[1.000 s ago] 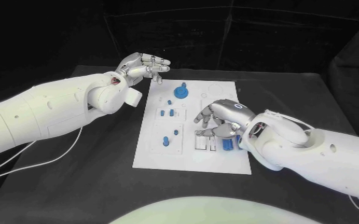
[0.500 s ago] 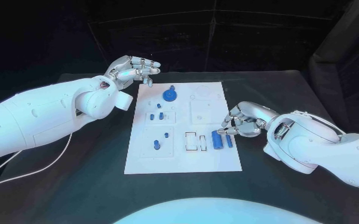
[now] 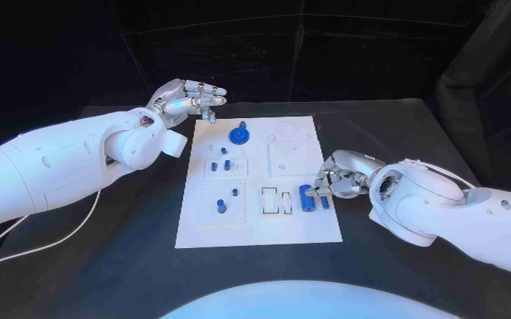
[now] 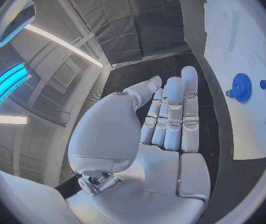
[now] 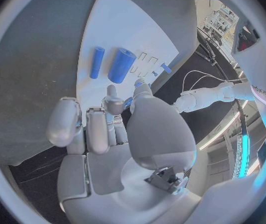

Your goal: Assemble the parts on the task board

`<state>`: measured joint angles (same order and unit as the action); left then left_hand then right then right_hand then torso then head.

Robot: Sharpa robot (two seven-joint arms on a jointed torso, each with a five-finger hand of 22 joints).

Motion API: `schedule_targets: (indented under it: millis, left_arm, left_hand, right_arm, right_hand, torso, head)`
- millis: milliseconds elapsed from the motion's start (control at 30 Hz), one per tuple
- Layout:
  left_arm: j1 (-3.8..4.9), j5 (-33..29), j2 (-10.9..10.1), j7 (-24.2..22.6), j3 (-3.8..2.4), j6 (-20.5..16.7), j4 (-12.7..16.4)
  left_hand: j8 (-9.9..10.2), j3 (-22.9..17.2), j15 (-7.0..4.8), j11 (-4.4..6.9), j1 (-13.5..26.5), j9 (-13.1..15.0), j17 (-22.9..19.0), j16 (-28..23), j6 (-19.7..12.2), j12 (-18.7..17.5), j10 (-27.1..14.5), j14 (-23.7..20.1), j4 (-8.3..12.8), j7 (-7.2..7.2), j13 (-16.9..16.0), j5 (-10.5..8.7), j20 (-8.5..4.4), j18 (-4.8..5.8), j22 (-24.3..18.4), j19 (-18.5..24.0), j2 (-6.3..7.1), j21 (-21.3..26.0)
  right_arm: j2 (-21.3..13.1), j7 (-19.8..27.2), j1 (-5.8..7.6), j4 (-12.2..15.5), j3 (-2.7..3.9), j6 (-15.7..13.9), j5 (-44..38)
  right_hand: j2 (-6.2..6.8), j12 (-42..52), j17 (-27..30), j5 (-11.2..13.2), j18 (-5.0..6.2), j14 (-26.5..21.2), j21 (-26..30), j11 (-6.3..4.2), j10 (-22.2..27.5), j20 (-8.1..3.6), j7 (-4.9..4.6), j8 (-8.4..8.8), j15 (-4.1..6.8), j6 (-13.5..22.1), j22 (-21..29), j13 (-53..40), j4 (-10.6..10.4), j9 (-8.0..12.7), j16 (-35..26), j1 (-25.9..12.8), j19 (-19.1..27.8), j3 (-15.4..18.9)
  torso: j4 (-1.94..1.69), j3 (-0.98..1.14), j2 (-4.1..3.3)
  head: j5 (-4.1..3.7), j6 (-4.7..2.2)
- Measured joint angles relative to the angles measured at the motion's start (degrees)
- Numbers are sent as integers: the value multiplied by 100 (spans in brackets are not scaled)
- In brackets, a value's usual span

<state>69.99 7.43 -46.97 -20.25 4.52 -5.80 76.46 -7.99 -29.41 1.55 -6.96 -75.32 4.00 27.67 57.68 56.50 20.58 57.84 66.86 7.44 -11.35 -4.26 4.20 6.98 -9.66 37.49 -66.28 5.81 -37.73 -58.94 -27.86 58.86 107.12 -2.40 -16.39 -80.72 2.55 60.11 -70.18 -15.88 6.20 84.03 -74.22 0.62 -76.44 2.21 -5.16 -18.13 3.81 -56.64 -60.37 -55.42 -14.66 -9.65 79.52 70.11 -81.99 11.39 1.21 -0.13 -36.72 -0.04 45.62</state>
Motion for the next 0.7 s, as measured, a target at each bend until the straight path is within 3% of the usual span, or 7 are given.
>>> schedule_targets:
  millis: [700]
  left_arm:
    - [-4, 0, -4, 7, 1, 13, -5]
  left_hand:
    - [0, 0, 0, 0, 0, 0, 0, 0, 0, 0, 0, 0, 0, 0, -1, 0, 0, 0, 1, 0, 0, 0]
  right_arm:
    - [560, -502, -158, -325, -1, 462, -433]
  right_hand:
    - [0, 0, -26, -29, 1, 0, -24, 0, 41, 0, -2, -96, -1, 80, -41, -30, -77, -76, 0, 0, 0, 77]
  torso:
    - [-7, -6, -9]
  head:
    - [2, 60]
